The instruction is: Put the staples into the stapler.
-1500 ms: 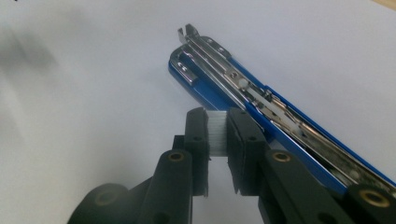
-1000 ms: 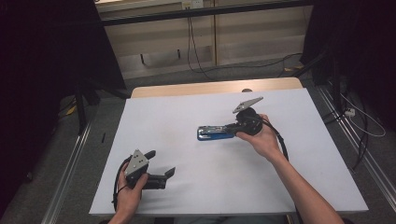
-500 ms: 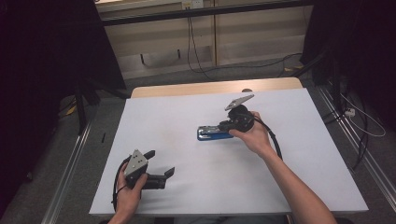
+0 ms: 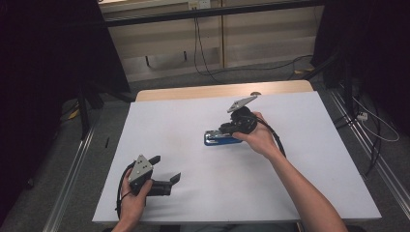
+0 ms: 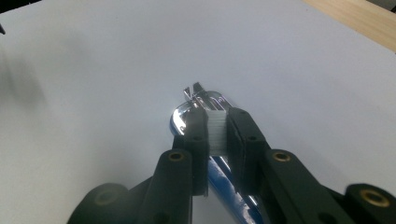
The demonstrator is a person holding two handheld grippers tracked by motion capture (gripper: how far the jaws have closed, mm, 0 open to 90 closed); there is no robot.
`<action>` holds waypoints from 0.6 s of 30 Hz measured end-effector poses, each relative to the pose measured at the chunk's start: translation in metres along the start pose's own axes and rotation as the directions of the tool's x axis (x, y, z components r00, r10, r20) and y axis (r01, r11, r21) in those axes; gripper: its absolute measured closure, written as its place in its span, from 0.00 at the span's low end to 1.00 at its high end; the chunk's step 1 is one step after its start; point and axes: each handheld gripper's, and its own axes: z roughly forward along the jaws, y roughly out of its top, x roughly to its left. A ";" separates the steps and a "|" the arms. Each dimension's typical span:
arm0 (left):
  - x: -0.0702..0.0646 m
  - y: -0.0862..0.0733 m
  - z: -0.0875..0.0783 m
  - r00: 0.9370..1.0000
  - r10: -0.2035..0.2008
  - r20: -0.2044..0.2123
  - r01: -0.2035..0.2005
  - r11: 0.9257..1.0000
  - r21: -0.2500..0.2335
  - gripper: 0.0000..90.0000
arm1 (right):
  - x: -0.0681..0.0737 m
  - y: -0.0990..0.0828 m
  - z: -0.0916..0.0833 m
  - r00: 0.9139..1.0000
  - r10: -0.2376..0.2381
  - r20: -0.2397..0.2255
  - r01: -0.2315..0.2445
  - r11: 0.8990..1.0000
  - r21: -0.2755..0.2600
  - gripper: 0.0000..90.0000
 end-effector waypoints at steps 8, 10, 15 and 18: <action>0.000 0.000 0.000 1.000 0.007 0.003 -0.008 1.000 0.004 0.03 | -0.003 0.009 0.003 1.000 -0.021 -0.010 0.021 1.000 -0.015 0.88; 0.000 0.000 0.000 1.000 0.005 0.002 -0.005 1.000 0.002 0.04 | -0.001 0.011 0.006 0.999 -0.045 -0.028 0.045 0.999 -0.017 0.88; 0.000 0.000 0.000 1.000 0.001 0.002 -0.001 1.000 0.000 0.04 | 0.003 0.019 0.008 0.996 -0.079 -0.039 0.078 0.997 -0.019 0.88; 0.000 0.000 0.000 1.000 0.007 0.003 -0.007 1.000 0.000 0.04 | 0.001 0.022 0.010 0.996 -0.081 -0.040 0.080 0.997 -0.021 0.88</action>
